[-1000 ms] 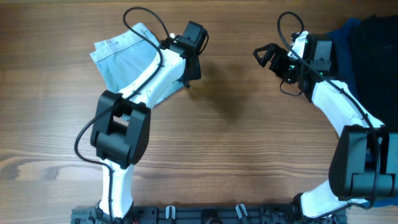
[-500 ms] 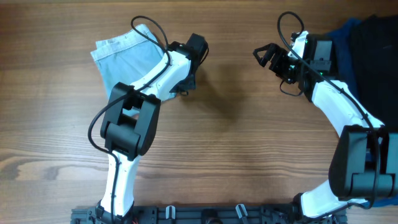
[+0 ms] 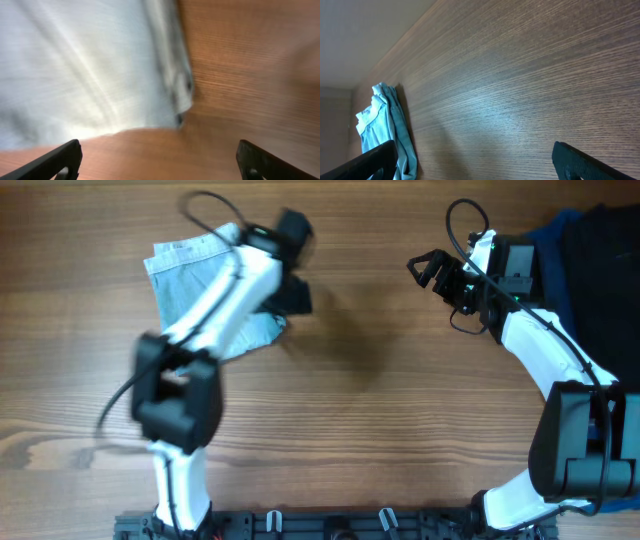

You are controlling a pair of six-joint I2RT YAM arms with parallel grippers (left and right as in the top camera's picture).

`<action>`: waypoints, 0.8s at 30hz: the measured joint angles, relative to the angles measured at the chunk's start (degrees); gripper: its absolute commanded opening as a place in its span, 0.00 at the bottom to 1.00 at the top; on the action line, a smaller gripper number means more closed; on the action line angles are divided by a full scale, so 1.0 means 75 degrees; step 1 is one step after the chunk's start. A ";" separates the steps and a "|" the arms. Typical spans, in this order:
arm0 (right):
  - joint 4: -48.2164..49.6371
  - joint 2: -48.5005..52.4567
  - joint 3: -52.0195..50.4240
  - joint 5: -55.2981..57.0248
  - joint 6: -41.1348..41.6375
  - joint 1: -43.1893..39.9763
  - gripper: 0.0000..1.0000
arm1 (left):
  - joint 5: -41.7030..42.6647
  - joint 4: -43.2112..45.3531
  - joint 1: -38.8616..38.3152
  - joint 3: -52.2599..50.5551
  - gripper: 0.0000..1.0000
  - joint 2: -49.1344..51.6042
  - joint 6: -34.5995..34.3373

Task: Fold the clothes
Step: 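Grasp the jeans bundle with left gripper and drag it to the far-left corner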

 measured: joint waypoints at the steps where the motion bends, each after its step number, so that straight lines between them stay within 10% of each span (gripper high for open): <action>1: 0.0000 0.0000 0.0000 0.0000 0.0003 0.0000 1.00 | 0.0175 -0.0163 0.0408 0.0073 0.89 -0.0498 0.0035; 8: 0.0003 0.0000 0.0000 0.0000 0.0000 0.0000 0.99 | 0.1137 -0.0326 0.3372 0.0061 0.94 -0.1396 0.0595; 20: 0.0003 0.0000 0.0000 0.0000 0.0000 0.0000 1.00 | 0.1588 0.2675 0.4025 -0.3523 0.88 -0.0784 0.1029; 22: -0.0003 0.0000 0.0000 0.0000 0.0003 0.0000 1.00 | 0.1614 0.3115 0.4068 -0.3864 0.81 -0.0781 0.1032; 24: 0.0000 0.0000 0.0000 0.0000 0.0000 0.0000 1.00 | 0.1638 0.3395 0.4150 -0.4132 0.47 -0.0845 0.1055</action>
